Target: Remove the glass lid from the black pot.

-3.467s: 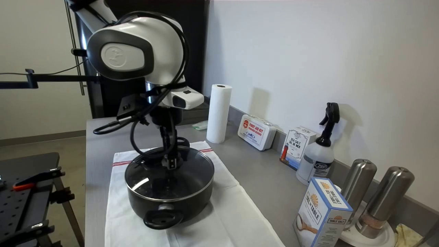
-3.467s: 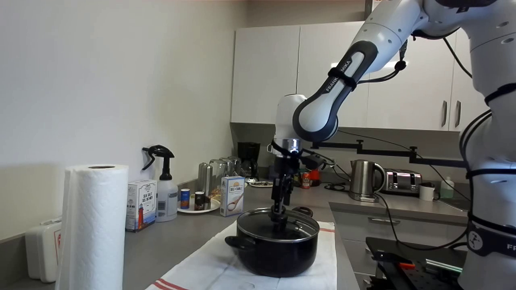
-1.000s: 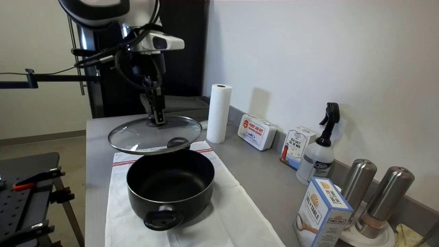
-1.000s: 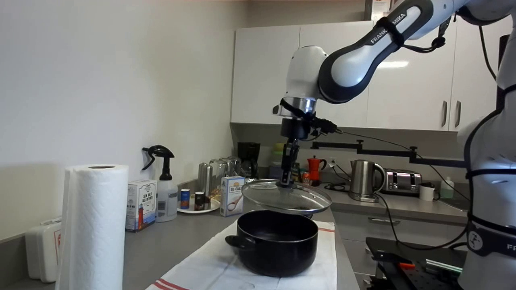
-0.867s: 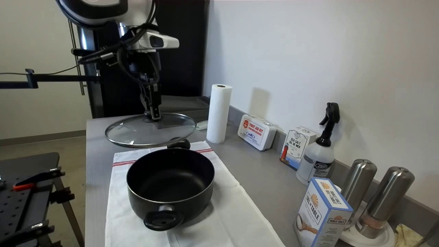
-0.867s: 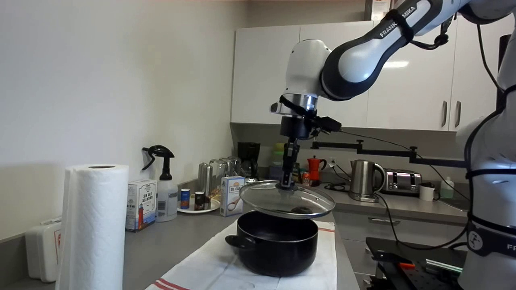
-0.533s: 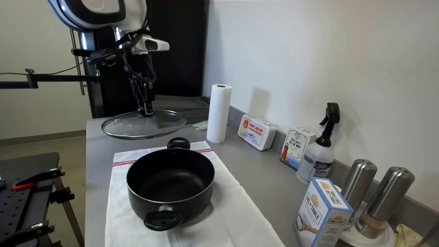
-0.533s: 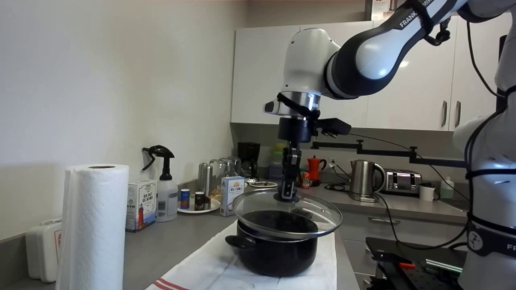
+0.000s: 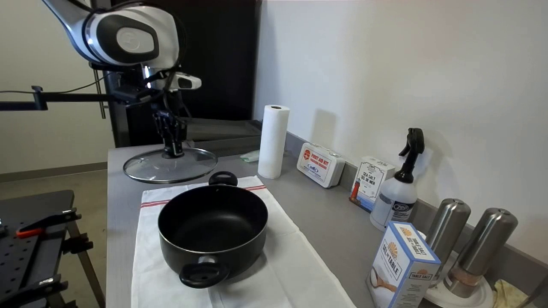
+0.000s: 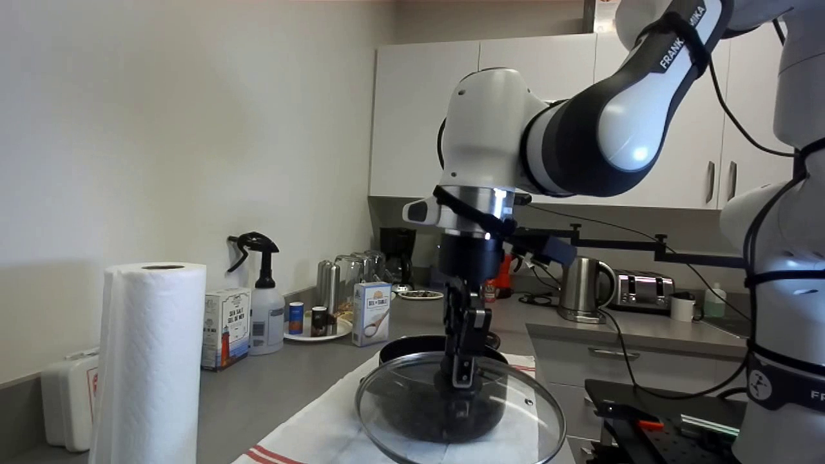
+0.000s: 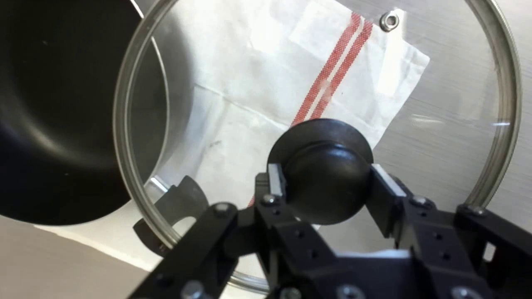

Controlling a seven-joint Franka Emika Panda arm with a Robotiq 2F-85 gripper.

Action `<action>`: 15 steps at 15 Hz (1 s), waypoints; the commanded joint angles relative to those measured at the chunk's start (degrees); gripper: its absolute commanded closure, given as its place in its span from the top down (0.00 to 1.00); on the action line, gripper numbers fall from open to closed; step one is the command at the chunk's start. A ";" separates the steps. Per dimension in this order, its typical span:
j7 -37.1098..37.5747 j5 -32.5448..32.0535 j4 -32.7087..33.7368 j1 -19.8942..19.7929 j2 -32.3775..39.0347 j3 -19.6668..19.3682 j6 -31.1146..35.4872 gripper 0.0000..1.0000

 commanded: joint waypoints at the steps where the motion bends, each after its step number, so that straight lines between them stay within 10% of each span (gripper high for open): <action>1: 0.68 0.00 1.72 1.53 4.76 0.78 3.66 0.25; 15: -5.29 4.63 5.42 1.24 19.64 1.33 14.48 0.25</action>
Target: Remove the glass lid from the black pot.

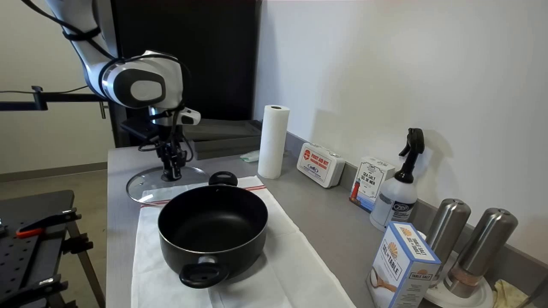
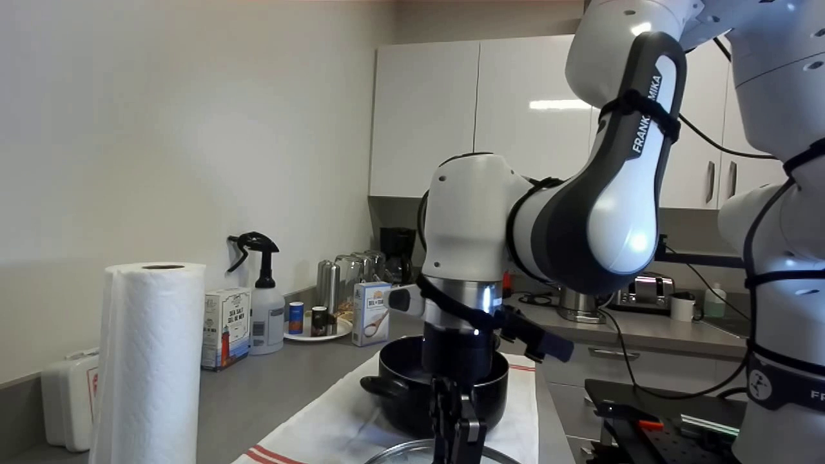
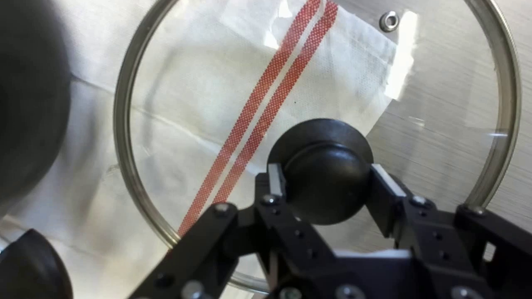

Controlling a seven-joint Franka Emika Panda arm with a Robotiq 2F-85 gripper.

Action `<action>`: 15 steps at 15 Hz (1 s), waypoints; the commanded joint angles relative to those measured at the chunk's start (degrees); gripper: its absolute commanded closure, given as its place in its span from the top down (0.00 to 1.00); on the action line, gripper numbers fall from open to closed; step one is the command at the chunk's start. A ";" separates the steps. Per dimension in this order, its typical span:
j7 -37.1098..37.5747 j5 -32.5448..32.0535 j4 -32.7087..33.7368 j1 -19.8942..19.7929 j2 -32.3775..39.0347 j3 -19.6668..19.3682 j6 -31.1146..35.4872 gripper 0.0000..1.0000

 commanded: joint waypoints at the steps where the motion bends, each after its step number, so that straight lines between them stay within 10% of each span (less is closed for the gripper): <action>1: -3.46 2.20 2.70 -1.28 3.81 0.45 2.71 0.25; 11: -5.50 1.42 4.26 -2.21 7.38 0.08 4.41 0.25; 12: -5.57 1.40 4.28 -2.21 7.34 0.10 4.27 0.39; 13: -5.59 1.34 4.25 -2.17 7.22 0.07 4.14 0.75; 15: -5.77 1.37 4.20 -2.22 7.04 0.11 4.10 0.81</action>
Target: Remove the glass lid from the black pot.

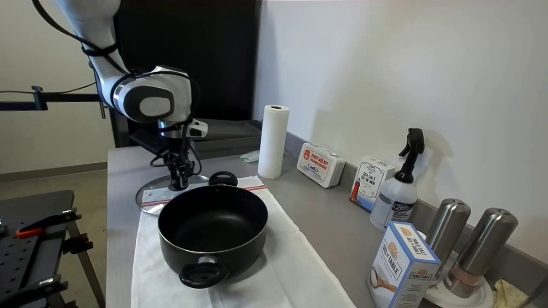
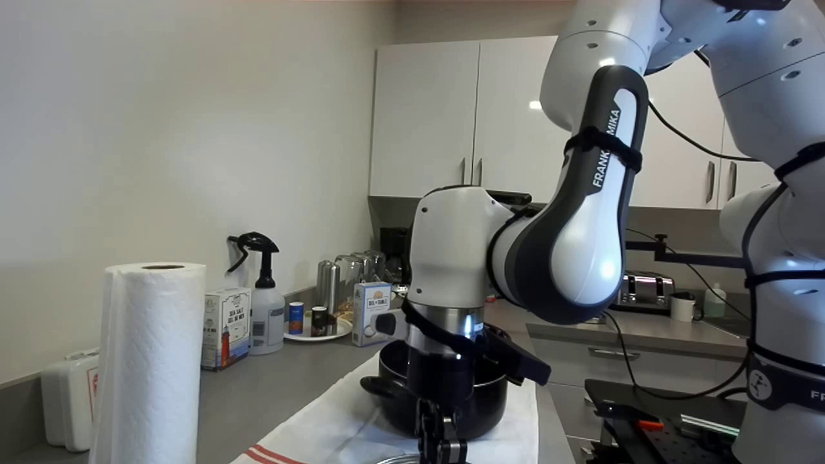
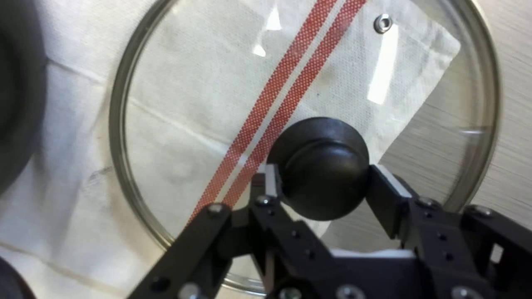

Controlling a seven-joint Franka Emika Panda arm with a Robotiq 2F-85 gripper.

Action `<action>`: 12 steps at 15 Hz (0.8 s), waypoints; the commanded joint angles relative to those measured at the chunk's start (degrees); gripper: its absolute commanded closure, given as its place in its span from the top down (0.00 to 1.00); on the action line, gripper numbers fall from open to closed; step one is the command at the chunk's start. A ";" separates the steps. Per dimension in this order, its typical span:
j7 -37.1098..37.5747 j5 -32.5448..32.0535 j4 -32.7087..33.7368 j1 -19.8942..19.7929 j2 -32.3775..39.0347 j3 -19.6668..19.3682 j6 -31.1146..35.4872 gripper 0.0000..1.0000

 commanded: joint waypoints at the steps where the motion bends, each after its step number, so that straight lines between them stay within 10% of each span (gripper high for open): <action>1: -1.95 0.41 0.95 -0.35 0.27 0.31 0.63 0.89; 12: -4.25 4.47 -2.88 -1.64 -13.97 3.74 -2.97 1.00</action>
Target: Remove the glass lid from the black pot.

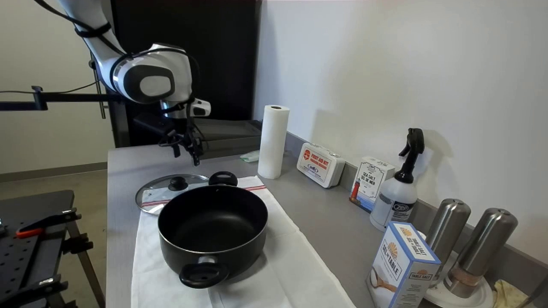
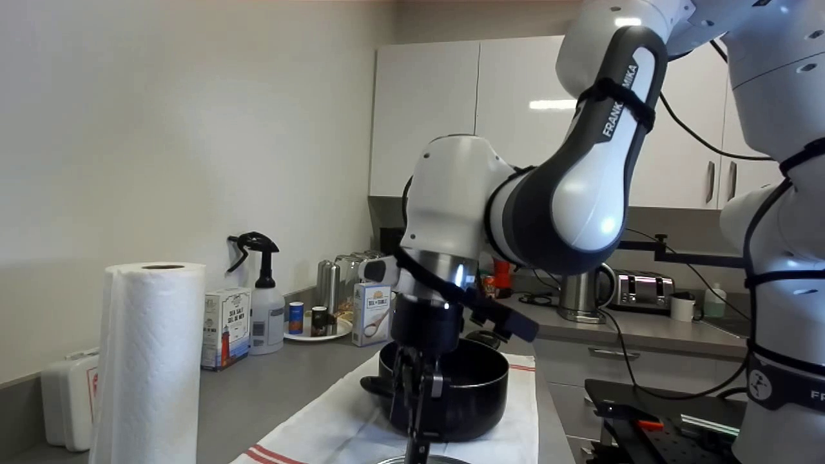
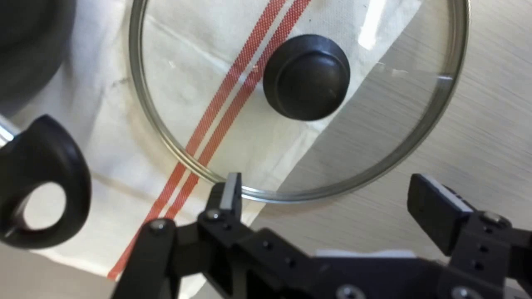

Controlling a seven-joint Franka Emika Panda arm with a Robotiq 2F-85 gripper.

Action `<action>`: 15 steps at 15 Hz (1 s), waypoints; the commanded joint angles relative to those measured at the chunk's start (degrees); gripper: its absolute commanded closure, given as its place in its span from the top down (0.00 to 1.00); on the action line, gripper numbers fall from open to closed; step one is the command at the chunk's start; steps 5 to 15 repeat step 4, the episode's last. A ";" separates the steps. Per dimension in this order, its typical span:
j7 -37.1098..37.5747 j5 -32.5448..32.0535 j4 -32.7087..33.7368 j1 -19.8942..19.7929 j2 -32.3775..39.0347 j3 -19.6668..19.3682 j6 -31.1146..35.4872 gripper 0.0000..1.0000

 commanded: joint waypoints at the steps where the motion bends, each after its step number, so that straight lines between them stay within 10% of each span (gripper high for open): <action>1: -3.42 4.83 -3.61 -1.30 -9.40 2.37 -2.71 1.00; 15: -6.58 9.29 -4.76 -0.95 -14.00 2.34 -3.57 1.00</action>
